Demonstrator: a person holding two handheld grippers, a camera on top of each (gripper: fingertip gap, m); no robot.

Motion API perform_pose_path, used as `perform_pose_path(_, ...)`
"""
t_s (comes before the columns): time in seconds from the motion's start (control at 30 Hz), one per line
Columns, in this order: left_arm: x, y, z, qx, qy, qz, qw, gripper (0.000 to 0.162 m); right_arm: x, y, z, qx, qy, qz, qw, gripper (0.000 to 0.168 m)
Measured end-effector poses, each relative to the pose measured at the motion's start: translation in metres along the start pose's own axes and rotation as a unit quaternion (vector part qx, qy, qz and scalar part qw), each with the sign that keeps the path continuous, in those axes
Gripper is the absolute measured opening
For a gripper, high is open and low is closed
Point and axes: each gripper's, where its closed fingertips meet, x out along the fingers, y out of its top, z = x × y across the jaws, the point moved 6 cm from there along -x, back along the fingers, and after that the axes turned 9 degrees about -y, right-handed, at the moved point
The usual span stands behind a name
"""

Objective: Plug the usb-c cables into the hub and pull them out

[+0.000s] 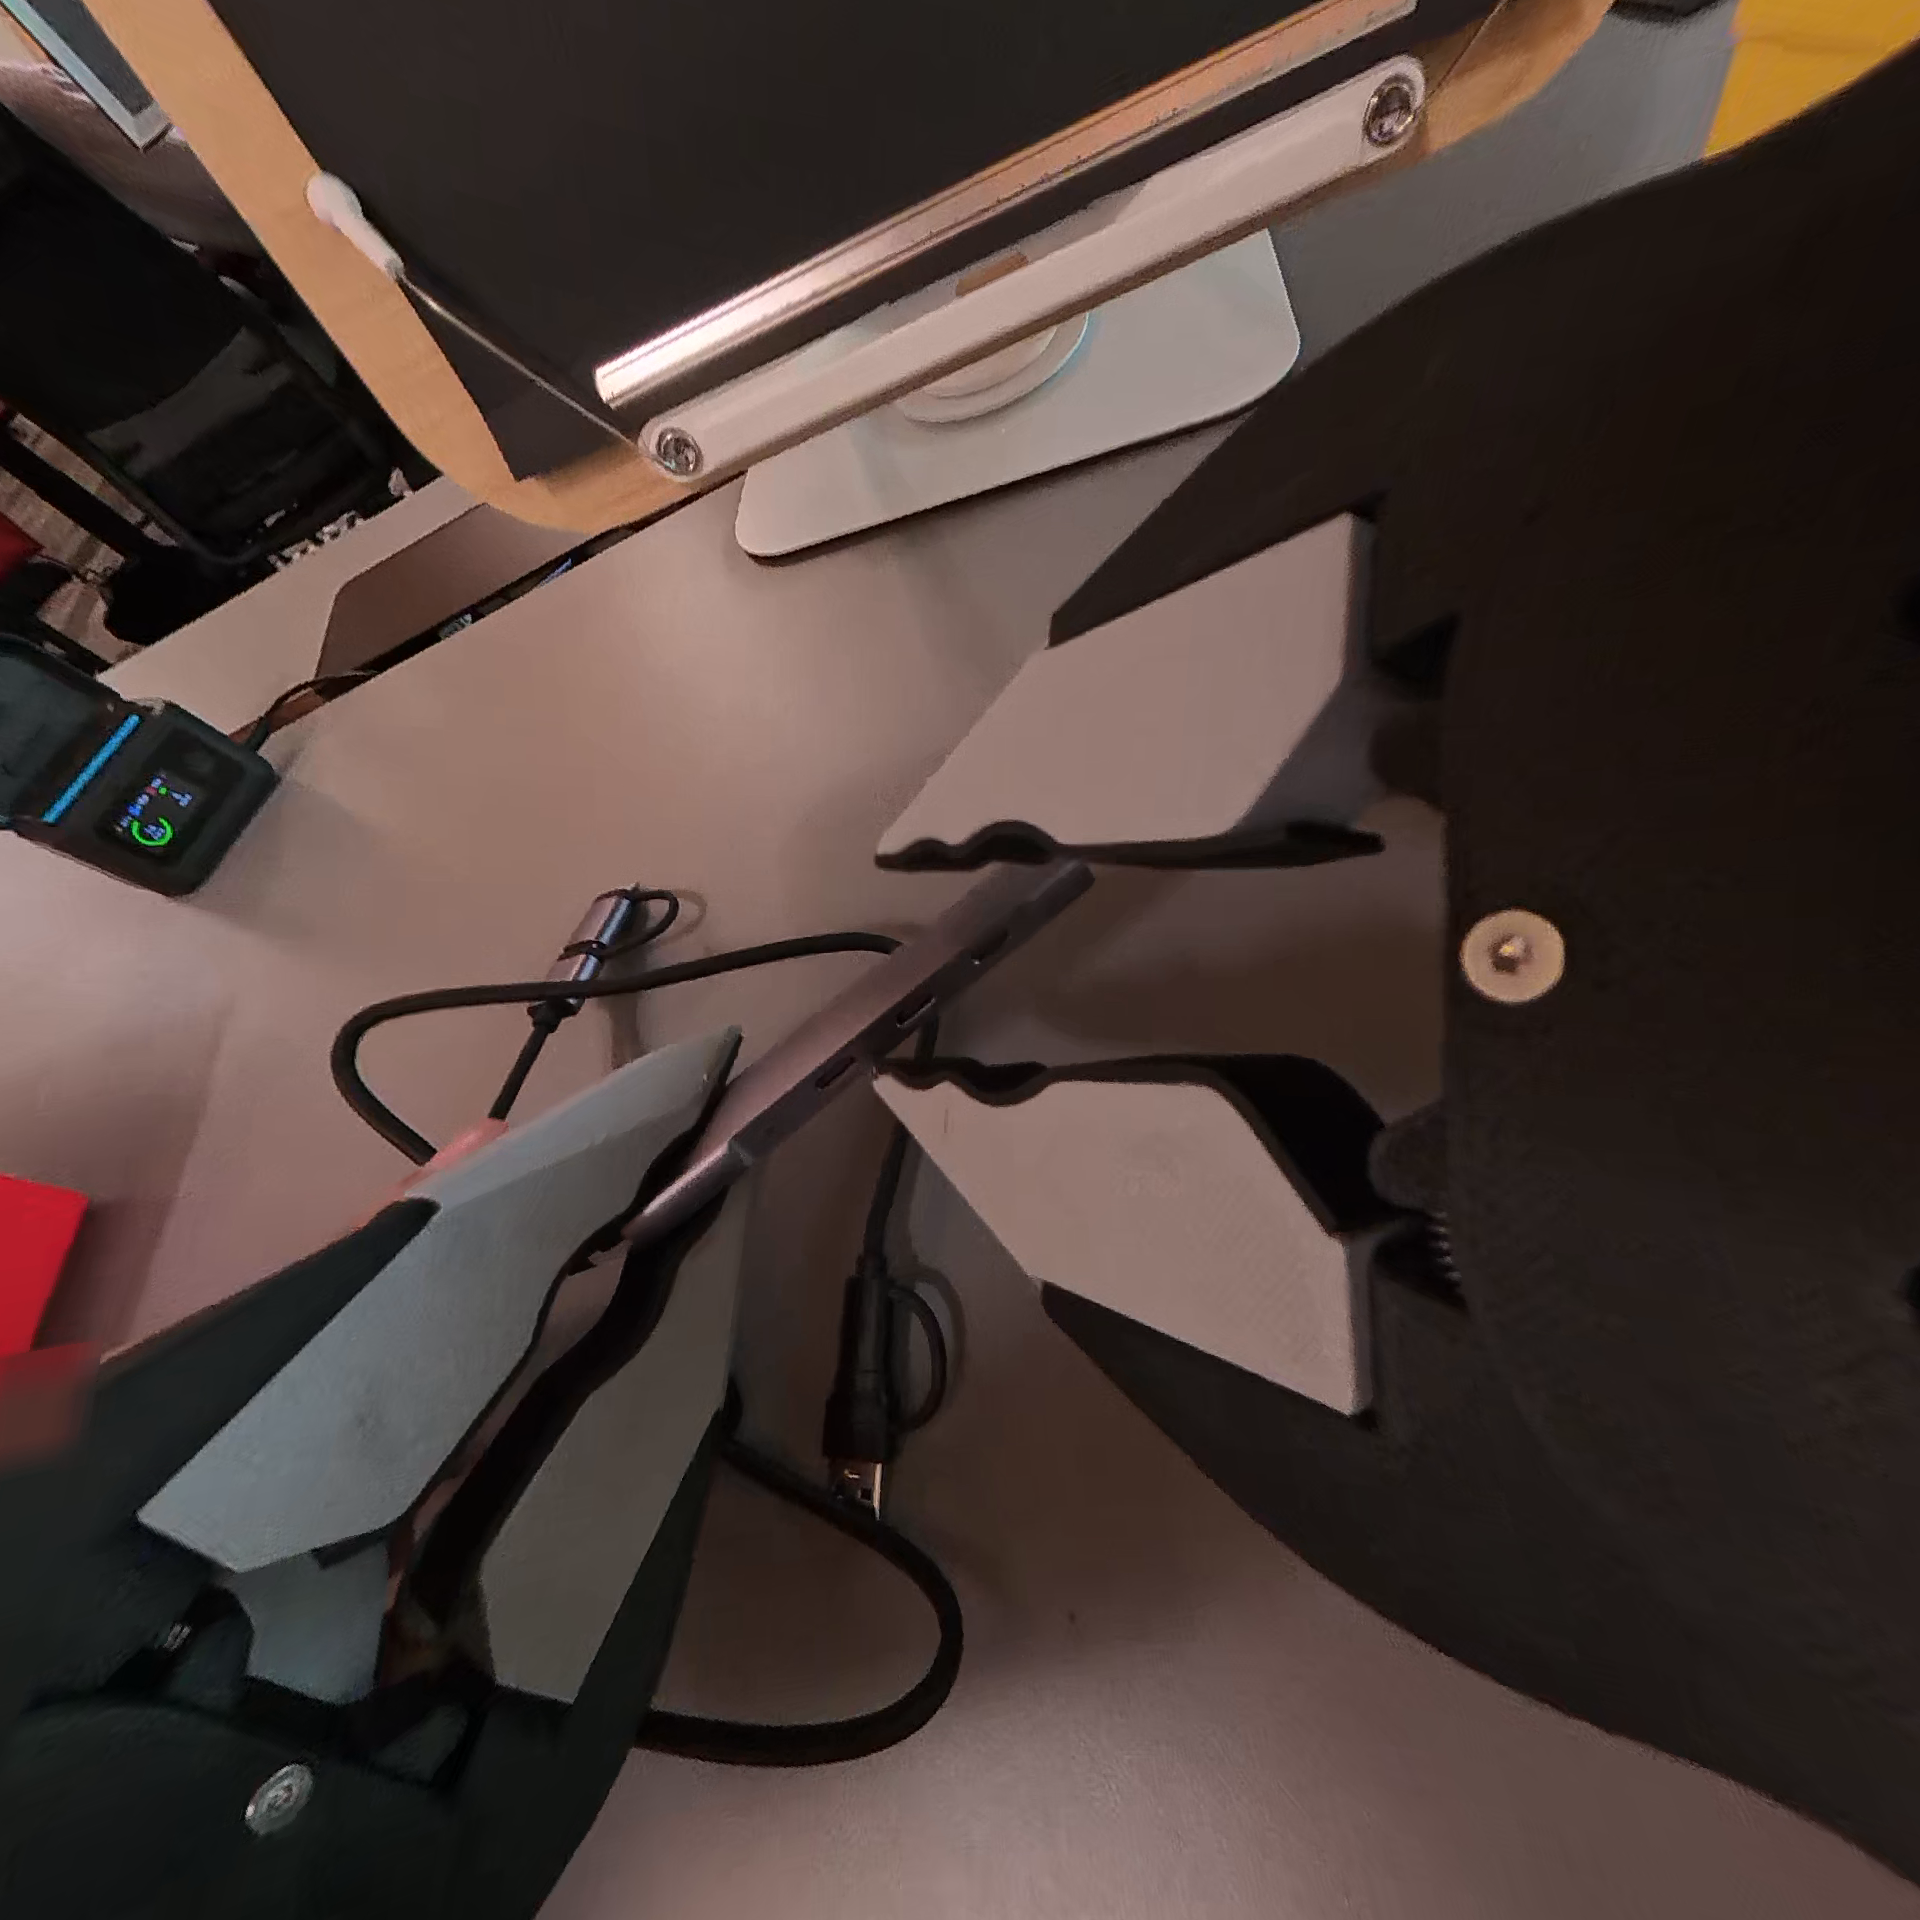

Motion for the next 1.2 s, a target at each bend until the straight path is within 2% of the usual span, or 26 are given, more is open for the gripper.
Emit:
perform_pose_path(0.1, 0.001, -0.001, 0.001, -0.001, -0.004, 0.002, 1.000, 0.006, 0.003, -0.003, -0.004, -0.004, 0.009, -0.007, 1.000, 0.026)
perform_pose_path(0.37, 0.002, 0.004, 0.010, 0.022, -0.017, 0.025, 0.999, 0.006, 0.018, -0.017, -0.014, -0.010, 0.025, -0.048, 0.998, 0.026)
perform_pose_path(0.9, 0.006, 0.001, 0.014, 0.029, -0.022, 0.017, 0.999, 0.007, 0.025, -0.022, -0.018, 0.000, 0.025, -0.059, 0.998, 0.025)
perform_pose_path(1.03, 0.006, 0.003, 0.014, 0.031, -0.022, 0.022, 0.999, 0.006, 0.024, -0.021, -0.020, 0.003, 0.034, -0.056, 0.998, 0.030)
perform_pose_path(1.2, 0.005, 0.004, 0.011, 0.023, -0.015, 0.025, 0.999, 0.007, 0.021, -0.016, -0.019, -0.015, 0.013, -0.036, 0.999, 0.024)
